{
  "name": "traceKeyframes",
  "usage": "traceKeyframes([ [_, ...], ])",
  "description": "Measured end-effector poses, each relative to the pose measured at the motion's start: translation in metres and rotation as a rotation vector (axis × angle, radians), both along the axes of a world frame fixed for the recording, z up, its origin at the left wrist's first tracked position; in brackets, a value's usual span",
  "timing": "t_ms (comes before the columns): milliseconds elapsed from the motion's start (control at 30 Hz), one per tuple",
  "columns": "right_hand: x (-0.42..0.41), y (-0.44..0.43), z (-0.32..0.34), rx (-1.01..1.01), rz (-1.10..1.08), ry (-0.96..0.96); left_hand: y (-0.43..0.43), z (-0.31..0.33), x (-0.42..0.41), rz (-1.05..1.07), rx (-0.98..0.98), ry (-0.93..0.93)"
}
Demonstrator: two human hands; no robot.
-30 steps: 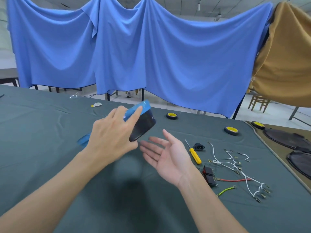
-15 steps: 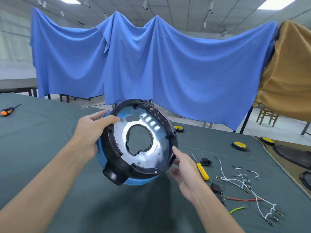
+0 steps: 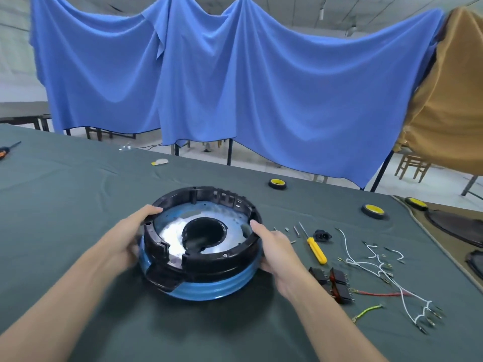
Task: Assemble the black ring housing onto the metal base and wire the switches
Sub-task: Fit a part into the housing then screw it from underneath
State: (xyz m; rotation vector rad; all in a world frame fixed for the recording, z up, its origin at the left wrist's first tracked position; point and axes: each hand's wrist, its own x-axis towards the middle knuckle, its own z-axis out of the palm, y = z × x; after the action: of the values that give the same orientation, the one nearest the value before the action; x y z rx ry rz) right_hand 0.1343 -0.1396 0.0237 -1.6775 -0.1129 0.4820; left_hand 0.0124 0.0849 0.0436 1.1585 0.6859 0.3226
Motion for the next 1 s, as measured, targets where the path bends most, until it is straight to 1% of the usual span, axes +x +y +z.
traceKeyframes([
  [133, -0.001, 0.003, 0.0, -0.217, -0.034, -0.16, 0.005, -0.002, 0.012, -0.01, 0.066, 0.01],
  [167, 0.0, 0.004, -0.002, -0.234, -0.039, -0.174, 0.006, -0.002, 0.015, -0.01, 0.087, 0.015],
  [300, 0.006, 0.003, -0.006, -0.166, -0.009, -0.147, 0.009, -0.008, 0.024, -0.009, 0.141, 0.051],
  [433, 0.018, -0.006, -0.002, -0.22, 0.06, -0.181, 0.012, -0.017, 0.024, -0.007, 0.113, 0.041],
  [500, 0.03, -0.017, 0.0, -0.225, 0.0, -0.277, 0.012, -0.018, 0.026, 0.006, 0.132, -0.001],
  [533, 0.039, -0.025, 0.0, -0.26, -0.039, -0.364, 0.012, -0.019, 0.027, 0.013, 0.145, -0.009],
  [567, 0.047, -0.033, 0.002, -0.343, -0.064, -0.462, 0.012, -0.019, 0.027, 0.015, 0.159, -0.014],
  [633, 0.058, -0.045, 0.002, -0.572, -0.067, -0.61, 0.012, -0.021, 0.029, 0.026, 0.214, -0.014],
  [667, 0.062, -0.049, 0.0, -0.674, -0.05, -0.656, 0.012, -0.022, 0.03, 0.059, 0.285, -0.001],
  [700, 0.065, -0.051, -0.003, -0.753, -0.025, -0.686, 0.01, -0.021, 0.031, 0.119, 0.422, 0.033],
  [733, 0.068, -0.053, -0.006, -0.808, 0.006, -0.717, 0.007, -0.018, 0.032, 0.205, 0.645, 0.101],
  [767, 0.069, -0.053, -0.008, -0.849, 0.043, -0.746, 0.0, -0.013, 0.031, 0.276, 0.907, 0.171],
  [800, 0.071, -0.053, -0.011, -0.882, 0.075, -0.78, -0.011, -0.005, 0.029, 0.314, 1.143, 0.168],
  [833, 0.071, -0.052, -0.012, -0.916, 0.1, -0.82, -0.025, 0.003, 0.027, 0.299, 1.315, 0.126],
  [867, 0.072, -0.051, -0.014, -0.95, 0.112, -0.87, -0.042, 0.011, 0.025, 0.24, 1.442, 0.099],
  [933, 0.074, -0.047, -0.014, -1.013, 0.118, -0.953, -0.08, 0.017, 0.027, 0.049, 1.701, 0.158],
  [1000, 0.075, -0.043, -0.014, -1.048, 0.125, -0.966, -0.111, 0.012, 0.036, -0.119, 1.921, 0.226],
])
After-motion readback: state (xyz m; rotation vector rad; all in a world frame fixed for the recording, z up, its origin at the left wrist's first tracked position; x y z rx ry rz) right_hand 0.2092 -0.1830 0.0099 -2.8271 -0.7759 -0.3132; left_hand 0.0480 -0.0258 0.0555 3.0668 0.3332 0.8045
